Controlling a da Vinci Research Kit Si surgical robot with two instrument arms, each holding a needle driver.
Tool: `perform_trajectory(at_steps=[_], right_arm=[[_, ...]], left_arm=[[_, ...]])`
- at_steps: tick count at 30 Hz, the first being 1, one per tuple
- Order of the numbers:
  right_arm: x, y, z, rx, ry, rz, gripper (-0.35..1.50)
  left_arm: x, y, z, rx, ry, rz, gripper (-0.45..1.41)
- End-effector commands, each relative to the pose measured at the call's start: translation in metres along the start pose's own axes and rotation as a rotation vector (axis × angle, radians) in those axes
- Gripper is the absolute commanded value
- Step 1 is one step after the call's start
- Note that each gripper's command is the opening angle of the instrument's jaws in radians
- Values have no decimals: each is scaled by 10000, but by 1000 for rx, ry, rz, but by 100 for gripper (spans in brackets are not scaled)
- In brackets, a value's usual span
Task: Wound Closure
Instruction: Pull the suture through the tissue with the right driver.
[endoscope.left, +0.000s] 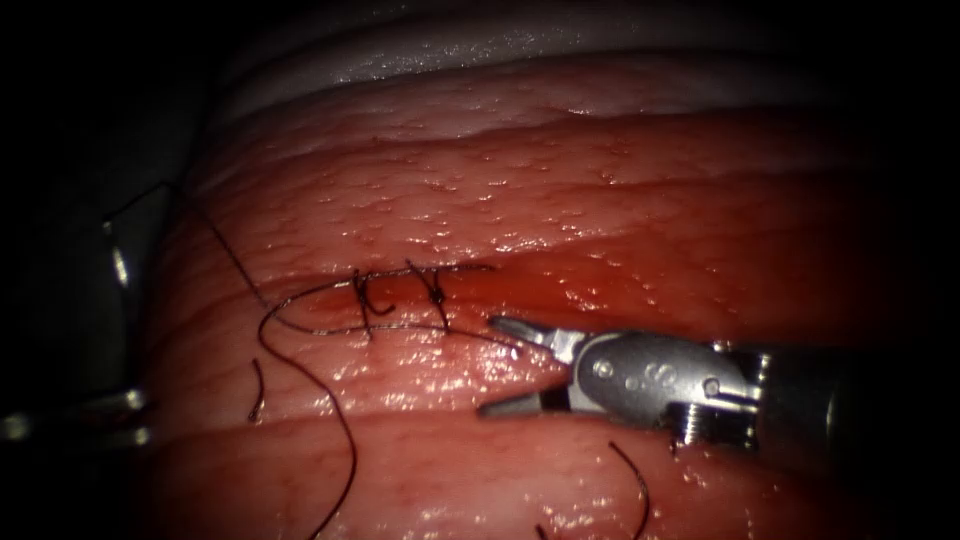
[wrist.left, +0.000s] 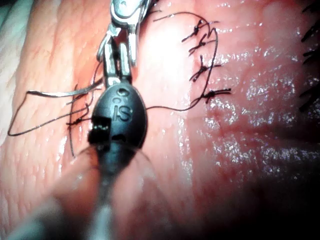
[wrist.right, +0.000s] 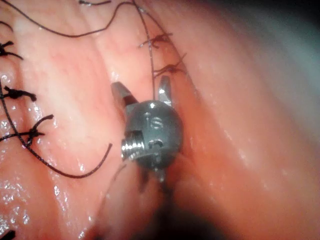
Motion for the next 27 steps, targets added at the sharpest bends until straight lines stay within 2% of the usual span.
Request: perform_trajectory(at_steps=[1,2,3,4,6,9,11,13,15,18,19,27], right_arm=[[-11,-1,12,7,-15,-8,125],[-14,-2,13,10,-22,-12,116],[-17,-3,14,14,-28,-10,83],[-21,-7,10,36,-70,19,-35],[-19,-11,5,42,-129,87,-35],[-12,-19,-4,21,-141,162,-35],[1,-35,-16,30,-193,205,-35],[16,-52,-26,39,-202,227,-35],[44,-86,-42,61,-202,223,-35],[66,-111,-52,77,-208,231,-35],[80,-129,-56,92,-201,227,-35],[124,-194,-56,202,-167,203,-35]], left_arm=[[-6,1,6,-1,1,0,-45],[-6,1,6,-1,1,-1,-45],[-7,0,6,-1,1,-1,-45],[-9,-1,7,-3,3,-2,-45],[-12,-4,8,-4,3,-4,-45],[-17,-9,10,-4,2,-6,-45],[-26,-14,12,-4,1,-8,-45],[-32,-14,13,14,-20,-7,-45],[-28,-8,13,7,-64,7,-45],[-22,-1,14,15,-74,12,-45],[-16,5,15,2,-74,17,-45],[-5,14,6,-9,-75,25,-45]])
